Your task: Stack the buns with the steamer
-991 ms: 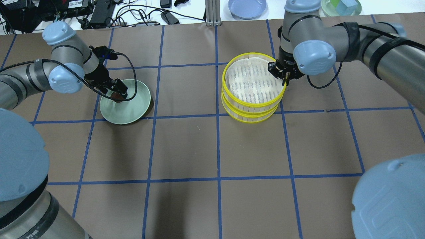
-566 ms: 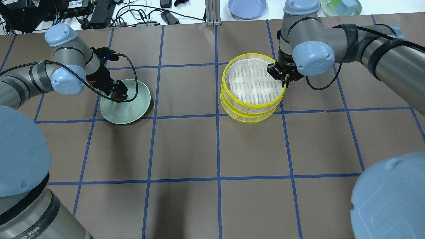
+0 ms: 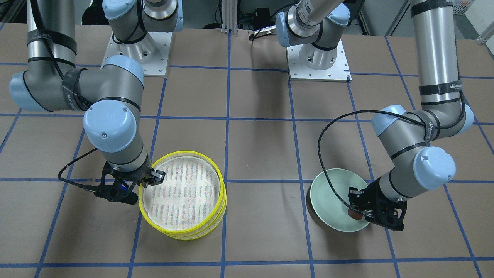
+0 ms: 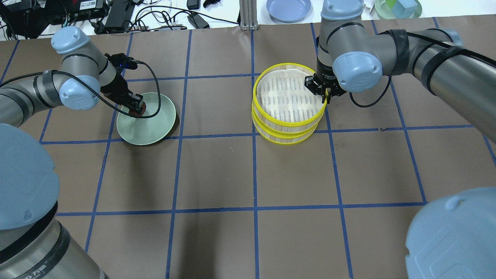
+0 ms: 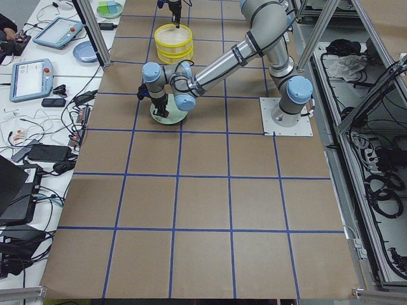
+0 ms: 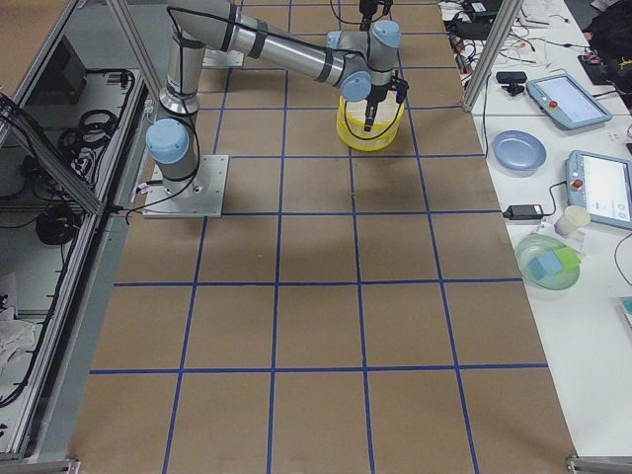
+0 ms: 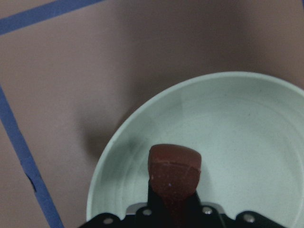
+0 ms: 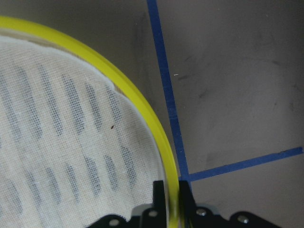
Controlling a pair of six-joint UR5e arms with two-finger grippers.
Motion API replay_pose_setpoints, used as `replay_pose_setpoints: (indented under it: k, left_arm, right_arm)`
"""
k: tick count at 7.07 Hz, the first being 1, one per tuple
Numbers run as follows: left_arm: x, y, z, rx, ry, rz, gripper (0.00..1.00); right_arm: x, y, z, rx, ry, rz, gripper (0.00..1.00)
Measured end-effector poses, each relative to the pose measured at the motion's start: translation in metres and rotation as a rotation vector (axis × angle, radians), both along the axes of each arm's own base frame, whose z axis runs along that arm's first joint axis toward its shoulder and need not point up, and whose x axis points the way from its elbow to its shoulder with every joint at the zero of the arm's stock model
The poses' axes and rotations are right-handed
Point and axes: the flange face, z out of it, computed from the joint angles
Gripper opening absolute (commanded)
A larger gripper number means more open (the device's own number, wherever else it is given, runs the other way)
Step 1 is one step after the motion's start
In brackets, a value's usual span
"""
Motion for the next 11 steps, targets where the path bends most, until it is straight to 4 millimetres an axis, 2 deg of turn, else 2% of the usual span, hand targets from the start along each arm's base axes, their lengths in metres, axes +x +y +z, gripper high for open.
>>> replay_pose_setpoints:
  k: [2,3,4,7,8,9,10,11]
  left_arm:
    - [-0.004,-0.001,0.017,-0.022,-0.004,0.086,0.00]
    - [-0.012,-0.002,0.027,-0.036,-0.006,0.121,0.00]
    - [-0.026,-0.003,0.039,-0.053,-0.007,0.155,0.00]
    - [-0.077,-0.010,0.082,-0.119,0.022,0.247,0.00]
    - [-0.090,-0.011,0.094,-0.134,0.059,0.289,0.00]
    - [-0.098,-0.012,0.103,-0.145,0.097,0.321,0.00]
    - [-0.103,-0.013,0.108,-0.150,0.122,0.336,0.00]
    - [-0.104,-0.013,0.111,-0.154,0.134,0.345,0.00]
  right_arm:
    - [0.001,0.001,0.003,-0.002,0.009,0.001,0.37]
    - [0.002,0.002,0.004,-0.005,0.010,0.002,0.40]
    - [0.003,0.004,0.008,-0.008,0.009,0.003,0.61]
    - [0.006,0.006,0.017,-0.024,0.002,-0.029,0.81]
    - [0.007,0.009,0.030,-0.047,-0.002,-0.044,0.87]
    - [0.006,0.018,0.054,-0.070,-0.010,-0.033,0.94]
    - [0.007,0.031,0.084,-0.085,-0.031,0.007,0.99]
    - [0.009,0.048,0.116,-0.104,-0.063,0.055,1.00]
